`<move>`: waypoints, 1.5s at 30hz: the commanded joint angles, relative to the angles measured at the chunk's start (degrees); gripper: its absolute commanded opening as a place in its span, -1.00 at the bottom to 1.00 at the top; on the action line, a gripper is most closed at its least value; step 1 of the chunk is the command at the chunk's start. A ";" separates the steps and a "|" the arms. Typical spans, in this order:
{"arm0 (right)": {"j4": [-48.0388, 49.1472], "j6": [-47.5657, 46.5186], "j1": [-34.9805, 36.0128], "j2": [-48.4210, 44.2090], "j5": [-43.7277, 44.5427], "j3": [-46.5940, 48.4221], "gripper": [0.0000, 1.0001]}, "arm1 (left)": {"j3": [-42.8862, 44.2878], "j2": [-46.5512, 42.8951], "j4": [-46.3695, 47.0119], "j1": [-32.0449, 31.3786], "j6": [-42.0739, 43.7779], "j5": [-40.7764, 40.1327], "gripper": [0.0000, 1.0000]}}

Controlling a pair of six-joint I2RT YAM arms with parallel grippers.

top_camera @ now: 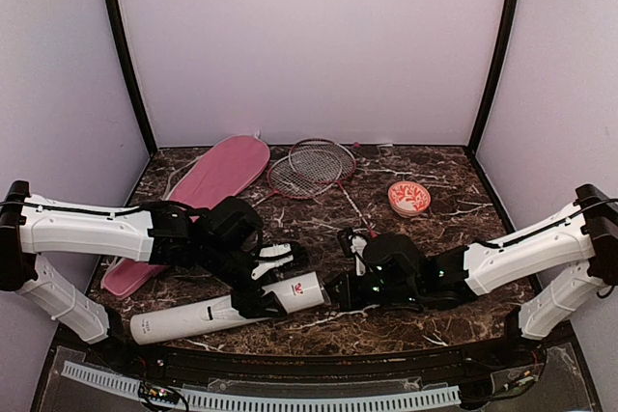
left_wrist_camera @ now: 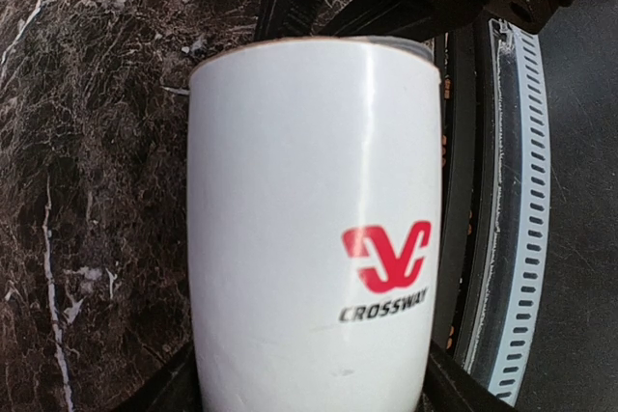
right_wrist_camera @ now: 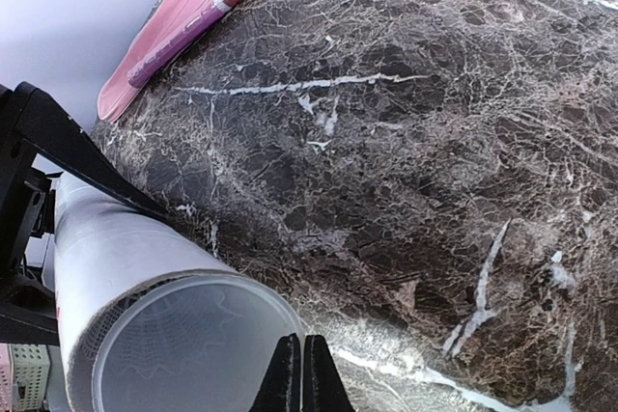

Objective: Pack up the badminton gear
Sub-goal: Close the tube cap on the shuttle tube.

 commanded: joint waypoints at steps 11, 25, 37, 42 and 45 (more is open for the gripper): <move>9.14 3.02 1.36 0.36 2.29 2.17 -1.00 | 0.04 -0.81 9.85 -0.14 -1.77 3.18 0.40; 9.98 2.49 1.40 2.05 2.88 3.87 -1.00 | -0.57 -1.16 10.39 -0.07 -2.29 3.59 0.41; 11.28 2.71 1.36 2.83 3.80 4.29 -1.00 | -0.80 -1.16 11.79 -0.01 -3.93 1.51 0.41; 11.58 3.02 1.36 3.51 4.25 4.33 -1.00 | -0.83 -1.24 12.74 -0.05 -5.01 2.26 0.41; 12.26 3.11 1.41 4.15 4.27 4.51 -1.00 | -1.12 -1.49 13.33 -0.05 -5.48 2.92 0.41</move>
